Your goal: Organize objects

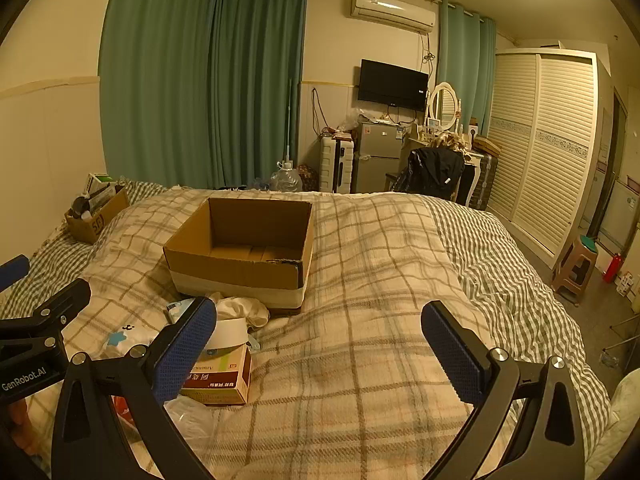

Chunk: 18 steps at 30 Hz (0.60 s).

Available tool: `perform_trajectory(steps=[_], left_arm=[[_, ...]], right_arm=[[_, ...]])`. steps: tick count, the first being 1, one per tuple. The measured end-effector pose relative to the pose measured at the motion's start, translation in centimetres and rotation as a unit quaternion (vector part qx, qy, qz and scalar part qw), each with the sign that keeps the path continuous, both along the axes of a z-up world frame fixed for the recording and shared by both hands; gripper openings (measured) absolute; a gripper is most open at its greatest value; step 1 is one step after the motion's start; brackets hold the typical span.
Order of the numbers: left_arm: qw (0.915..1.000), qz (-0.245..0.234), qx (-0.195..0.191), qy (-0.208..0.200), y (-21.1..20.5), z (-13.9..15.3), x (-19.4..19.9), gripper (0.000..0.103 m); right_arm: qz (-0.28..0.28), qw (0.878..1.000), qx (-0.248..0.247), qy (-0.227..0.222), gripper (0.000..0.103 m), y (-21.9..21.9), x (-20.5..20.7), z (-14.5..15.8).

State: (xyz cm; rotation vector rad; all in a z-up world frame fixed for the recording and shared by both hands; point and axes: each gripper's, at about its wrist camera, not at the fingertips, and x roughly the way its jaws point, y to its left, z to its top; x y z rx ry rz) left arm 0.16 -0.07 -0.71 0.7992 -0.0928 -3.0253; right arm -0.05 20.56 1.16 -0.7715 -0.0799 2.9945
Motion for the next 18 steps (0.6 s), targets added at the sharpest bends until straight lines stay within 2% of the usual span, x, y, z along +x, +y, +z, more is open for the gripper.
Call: perform_trajectory(steps=[18], left_arm=[[0.9999,-0.01,0.002,-0.014,-0.22,-0.04,0.28,0.103]], right_arm=[[0.004,1.0,0.006,0.002,0.103,-0.92,0.49,0.26]])
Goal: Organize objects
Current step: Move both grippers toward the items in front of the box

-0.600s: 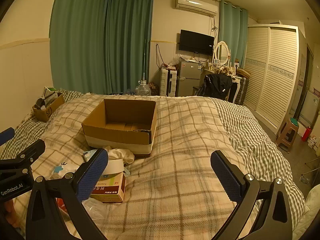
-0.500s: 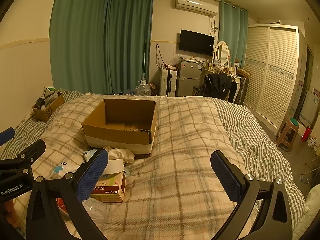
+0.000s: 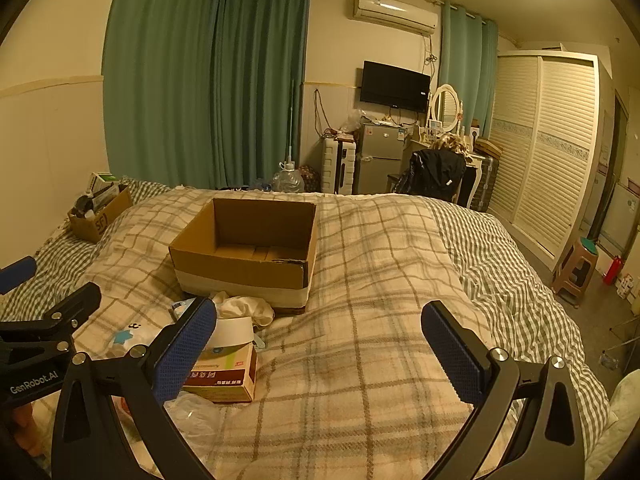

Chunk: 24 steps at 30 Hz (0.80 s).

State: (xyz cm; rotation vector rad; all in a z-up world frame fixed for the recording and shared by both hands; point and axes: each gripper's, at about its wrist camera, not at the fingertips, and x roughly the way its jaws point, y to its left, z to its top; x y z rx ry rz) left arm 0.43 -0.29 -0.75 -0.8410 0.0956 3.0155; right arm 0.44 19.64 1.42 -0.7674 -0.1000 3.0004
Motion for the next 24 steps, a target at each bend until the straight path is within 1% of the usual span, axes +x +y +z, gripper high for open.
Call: perform_trajectory(steps=[14,20,24], left_arm=[[0.9997,0.003,0.008,0.022,-2.4,1.4,1.0,0.103],[0.9997,0.007,0.014,0.021,-3.5,1.2,1.2,0.103],[0.9997,0.014,0.014,0.015,-4.4,0.8,1.2,0.103]], right_arm=[[0.015,1.0,0.018,0.018,0.103,-3.4,1.4,1.9],[0.019,0.999,0.026,0.014,0.103,-4.5,1.3,1.6],[0.023,0.999,0.029,0.003,0.103,-5.2,1.0,1.0]])
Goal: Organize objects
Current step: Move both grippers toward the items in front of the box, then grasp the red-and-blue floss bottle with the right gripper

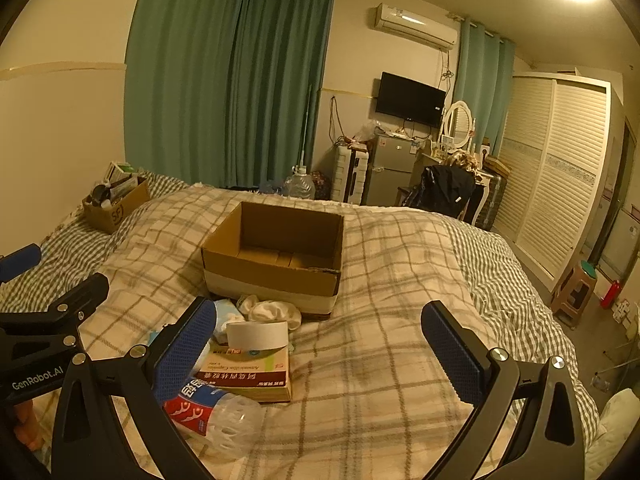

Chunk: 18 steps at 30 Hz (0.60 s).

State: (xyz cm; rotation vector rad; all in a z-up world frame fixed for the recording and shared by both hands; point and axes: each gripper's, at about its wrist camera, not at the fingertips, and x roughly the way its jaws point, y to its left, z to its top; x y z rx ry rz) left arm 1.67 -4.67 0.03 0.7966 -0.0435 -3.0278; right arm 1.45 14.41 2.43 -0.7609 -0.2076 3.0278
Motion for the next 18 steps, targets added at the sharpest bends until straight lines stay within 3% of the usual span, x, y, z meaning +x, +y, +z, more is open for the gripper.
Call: perform_trajectory(steps=[7,11,18], left_arm=[[0.9991,0.026,-0.018,-0.028,-2.6,-2.2,-0.3,0.103],[0.9976,0.04,-0.021,-0.053,-4.0,-4.1,-0.5,0.103],[0.9942,0.058,-0.026,-0.087,-5.8,-7.0,-1.3,0.103]], right_arm=[[0.036,0.997,-0.001,-0.066,0.103,-2.6,-0.7,-3.5],[0.058,0.99,-0.001,-0.13,0.102,-4.8,-2.0,-6.9],[0.066,0.98,0.004,-0.186,0.102,-7.3,-3.1,-10.5]])
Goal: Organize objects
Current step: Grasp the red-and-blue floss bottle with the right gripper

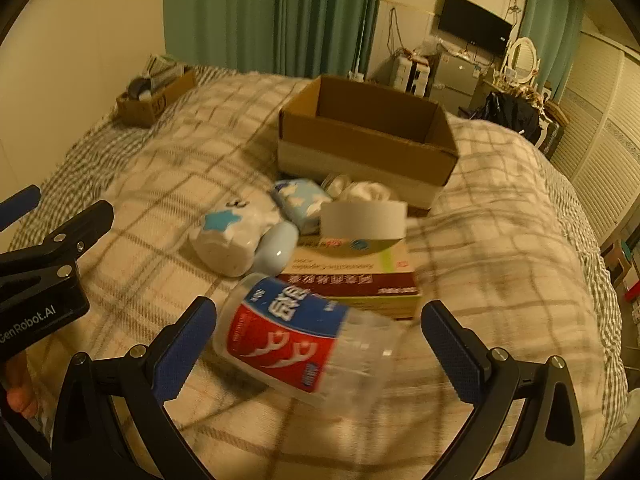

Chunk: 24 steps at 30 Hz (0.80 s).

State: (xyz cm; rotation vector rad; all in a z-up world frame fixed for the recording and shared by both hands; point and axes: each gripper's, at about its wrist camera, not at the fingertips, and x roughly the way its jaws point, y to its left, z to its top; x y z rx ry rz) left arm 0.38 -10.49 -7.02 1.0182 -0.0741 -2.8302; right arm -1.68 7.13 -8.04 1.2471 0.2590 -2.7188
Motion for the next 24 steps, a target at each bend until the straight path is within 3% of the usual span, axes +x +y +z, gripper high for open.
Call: perform_trajectory(steps=[5,11,14,21,24], left_arm=[[0.9998,-0.001,0.017,-0.013,-0.7,-0.7,-0.3,0.103],[0.9996,-0.008,0.014,-0.023,-0.2,-1.3,-0.6,0.103],[0.9995,-0.008,0.0,-0.031,0.3,-1.5,-0.9,0.103],[0.9979,-0.05,-0.015,-0.04,4.0,-1.4,-2.9,0.103],[0.9968,-0.067,-0.002,-0.043,5.6,-1.7,-3.8,0.103]], right_arm=[[-0.01,0.999,0.033,-0.019,0.103,-1.3,-0.9,-1.9],[-0.025,0.997,-0.009,-0.066,0.099,0.7,-2.1,-3.8],[-0.02,0.998,-0.034,-0.047,0.099,1.7,-1.5,-2.5],[-0.025,0.997,-0.042,0.059,0.099,5.8,-0.8,3.2],[-0.033,0.996,-0.053,0.068,0.099,7.4,-1.3,4.0]])
